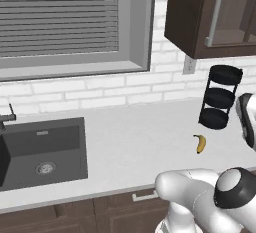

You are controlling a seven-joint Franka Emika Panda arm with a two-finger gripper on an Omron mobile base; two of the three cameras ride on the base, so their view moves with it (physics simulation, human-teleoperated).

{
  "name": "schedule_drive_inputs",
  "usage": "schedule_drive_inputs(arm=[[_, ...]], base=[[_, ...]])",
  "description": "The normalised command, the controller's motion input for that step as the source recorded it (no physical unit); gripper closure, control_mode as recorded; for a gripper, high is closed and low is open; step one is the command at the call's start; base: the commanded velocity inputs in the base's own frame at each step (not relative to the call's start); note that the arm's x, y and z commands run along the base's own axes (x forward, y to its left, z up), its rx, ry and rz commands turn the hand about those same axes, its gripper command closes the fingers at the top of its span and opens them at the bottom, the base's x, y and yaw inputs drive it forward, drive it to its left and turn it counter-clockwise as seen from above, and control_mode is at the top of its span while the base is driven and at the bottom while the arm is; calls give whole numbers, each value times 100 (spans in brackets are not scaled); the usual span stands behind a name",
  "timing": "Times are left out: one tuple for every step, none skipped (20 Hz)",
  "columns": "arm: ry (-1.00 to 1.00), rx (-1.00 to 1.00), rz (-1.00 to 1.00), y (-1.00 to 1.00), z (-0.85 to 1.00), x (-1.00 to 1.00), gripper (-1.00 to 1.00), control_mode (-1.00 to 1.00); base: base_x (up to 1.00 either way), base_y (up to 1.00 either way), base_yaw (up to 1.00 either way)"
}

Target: Pick the pizza cutter from the drawer and place it on the counter.

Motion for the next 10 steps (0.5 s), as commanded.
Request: schedule_drive_inputs(arm=[[0, 1, -4, -34, -38, 0, -100, -100], [0, 1, -3, -37, -44, 0, -100, -100], [0, 0, -2, -33, -47, 0, -100, -100], [0, 0, -1, -29, -46, 0, -100, -100], [0, 0, 0, -27, -43, 0, -100, -100], [0, 0, 0, -23, -41, 0, -100, -100], [0, 0, 0, -20, -44, 0, -100, -100], [0, 0, 0, -20, -46, -2, -100, -100], [0, 0, 0, -21, -46, -9, -100, -100], [-2, 0, 0, -19, -51, -11, -100, -100]], base=[[0, 0, 0], [0, 0, 0], [0, 0, 0], [0, 0, 0], [0, 0, 0], [0, 0, 0], [0, 0, 0], [0, 0, 0], [0, 0, 0], [0, 0, 0]])
